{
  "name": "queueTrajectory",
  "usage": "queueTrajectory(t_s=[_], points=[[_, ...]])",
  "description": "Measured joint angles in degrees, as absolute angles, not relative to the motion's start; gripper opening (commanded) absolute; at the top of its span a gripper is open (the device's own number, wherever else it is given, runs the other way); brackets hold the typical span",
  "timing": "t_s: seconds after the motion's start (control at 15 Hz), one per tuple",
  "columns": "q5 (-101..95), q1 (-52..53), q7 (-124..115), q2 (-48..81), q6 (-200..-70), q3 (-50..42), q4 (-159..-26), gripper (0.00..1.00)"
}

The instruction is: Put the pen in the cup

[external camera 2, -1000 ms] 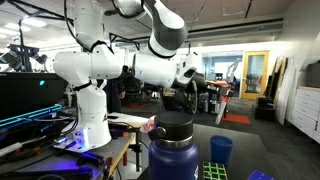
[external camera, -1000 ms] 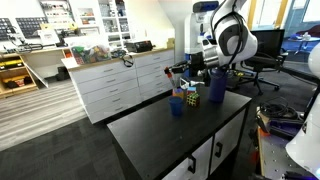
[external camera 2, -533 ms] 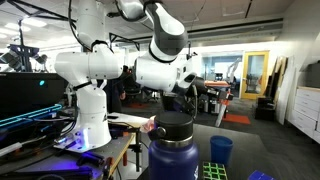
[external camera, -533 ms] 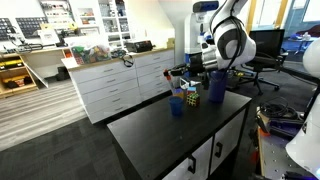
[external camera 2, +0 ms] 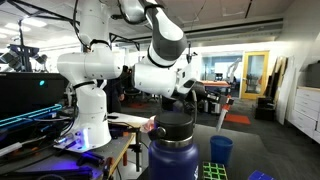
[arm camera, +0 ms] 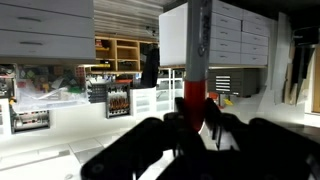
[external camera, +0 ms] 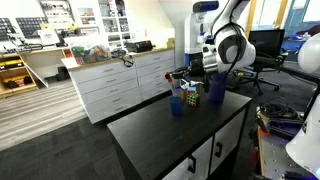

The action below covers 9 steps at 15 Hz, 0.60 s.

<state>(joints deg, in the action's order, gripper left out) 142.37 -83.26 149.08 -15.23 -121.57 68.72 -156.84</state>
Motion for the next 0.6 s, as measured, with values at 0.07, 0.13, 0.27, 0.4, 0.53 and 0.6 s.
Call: queueTrajectory(t_s=[0.07, 0.13, 0.27, 0.4, 0.53, 0.6], points=[[142.6, -85.5, 149.1, -15.6, -120.7, 70.7, -157.0, 0.06], [142.8, -87.7, 149.1, -16.0, -119.8, 72.8, -157.1, 0.06], [143.7, -92.2, 149.1, -16.8, -117.9, 77.1, -157.4, 0.06], [144.9, -97.0, 149.1, -17.9, -115.8, 82.0, -157.6, 0.06], [146.5, -101.8, 149.1, -19.5, -113.4, 87.3, -157.7, 0.06], [147.4, -104.2, 149.1, -20.5, -112.2, 90.0, -157.7, 0.06]])
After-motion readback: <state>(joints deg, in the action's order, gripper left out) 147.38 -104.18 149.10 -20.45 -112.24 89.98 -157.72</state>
